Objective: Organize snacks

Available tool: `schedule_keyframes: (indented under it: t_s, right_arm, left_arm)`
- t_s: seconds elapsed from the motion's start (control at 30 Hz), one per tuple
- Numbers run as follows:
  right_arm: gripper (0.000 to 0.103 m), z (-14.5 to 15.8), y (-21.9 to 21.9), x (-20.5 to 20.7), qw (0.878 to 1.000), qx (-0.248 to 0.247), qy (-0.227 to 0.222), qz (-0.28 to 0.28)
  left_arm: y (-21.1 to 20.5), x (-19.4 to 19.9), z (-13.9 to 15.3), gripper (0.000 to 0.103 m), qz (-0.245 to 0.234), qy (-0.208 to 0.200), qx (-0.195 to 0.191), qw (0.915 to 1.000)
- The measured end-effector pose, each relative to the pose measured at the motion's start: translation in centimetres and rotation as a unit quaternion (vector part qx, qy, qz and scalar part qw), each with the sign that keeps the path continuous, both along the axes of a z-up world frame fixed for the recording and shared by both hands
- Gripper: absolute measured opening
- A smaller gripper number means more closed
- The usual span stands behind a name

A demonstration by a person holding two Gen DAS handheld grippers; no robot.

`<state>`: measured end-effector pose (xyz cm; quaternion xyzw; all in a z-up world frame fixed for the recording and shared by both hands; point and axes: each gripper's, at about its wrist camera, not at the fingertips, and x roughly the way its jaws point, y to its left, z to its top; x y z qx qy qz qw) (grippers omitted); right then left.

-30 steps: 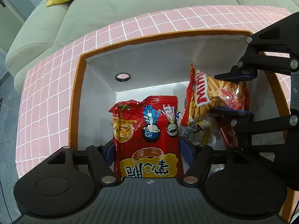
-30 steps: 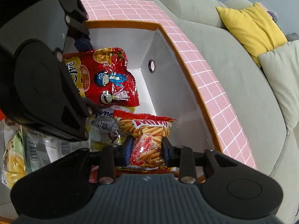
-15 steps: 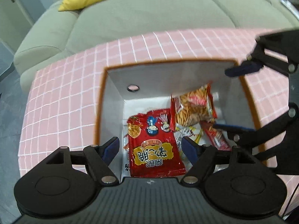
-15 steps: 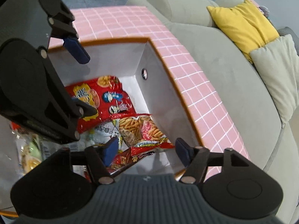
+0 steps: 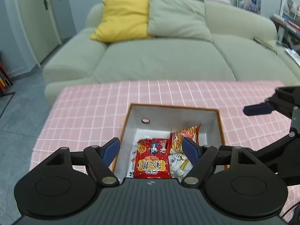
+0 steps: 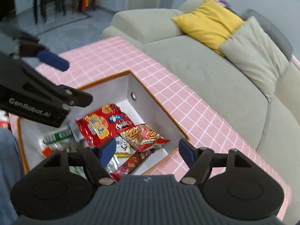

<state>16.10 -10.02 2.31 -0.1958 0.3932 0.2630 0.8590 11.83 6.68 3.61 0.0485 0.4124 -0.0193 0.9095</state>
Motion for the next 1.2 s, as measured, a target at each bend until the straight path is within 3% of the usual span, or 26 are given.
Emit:
schedule_keyframes:
  t_s: [0.07, 0.13, 0.33, 0.5, 0.87, 1.2]
  right_arm:
    - [0.077, 1.0, -0.6, -1.3, 1.000, 0.023, -0.011, -0.018]
    - [0.089, 1.7, -1.1, -2.7, 0.998, 0.038, -0.025, -0.034]
    - [0.095, 3.5, -2.5, -7.5, 0.994, 0.072, -0.052, -0.064]
    - [0.097, 4.0, -3.5, -11.8, 0.988, 0.096, -0.078, -0.094]
    - [0.099, 2.2, -4.2, -18.7, 0.977, 0.118, -0.098, -0.151]
    - [0.099, -0.1, -3.6, -20.6, 0.974, 0.114, -0.083, -0.180]
  left_arm:
    - [-0.4, -1.1, 0.7, 0.088, -0.001, -0.018, -0.001, 0.9998]
    - [-0.6, -2.5, 1.6, 0.088, -0.009, -0.038, -0.011, 0.9992]
    - [-1.1, -6.4, 3.5, 0.088, 0.004, -0.093, -0.028, 0.9953]
    - [-1.4, -9.3, 3.6, 0.088, 0.018, -0.119, -0.006, 0.9928]
    - [-0.5, -12.9, 1.7, 0.088, 0.053, -0.100, -0.028, 0.9932]
    - [-0.7, -15.0, -0.3, 0.088, 0.067, -0.075, -0.039, 0.9942]
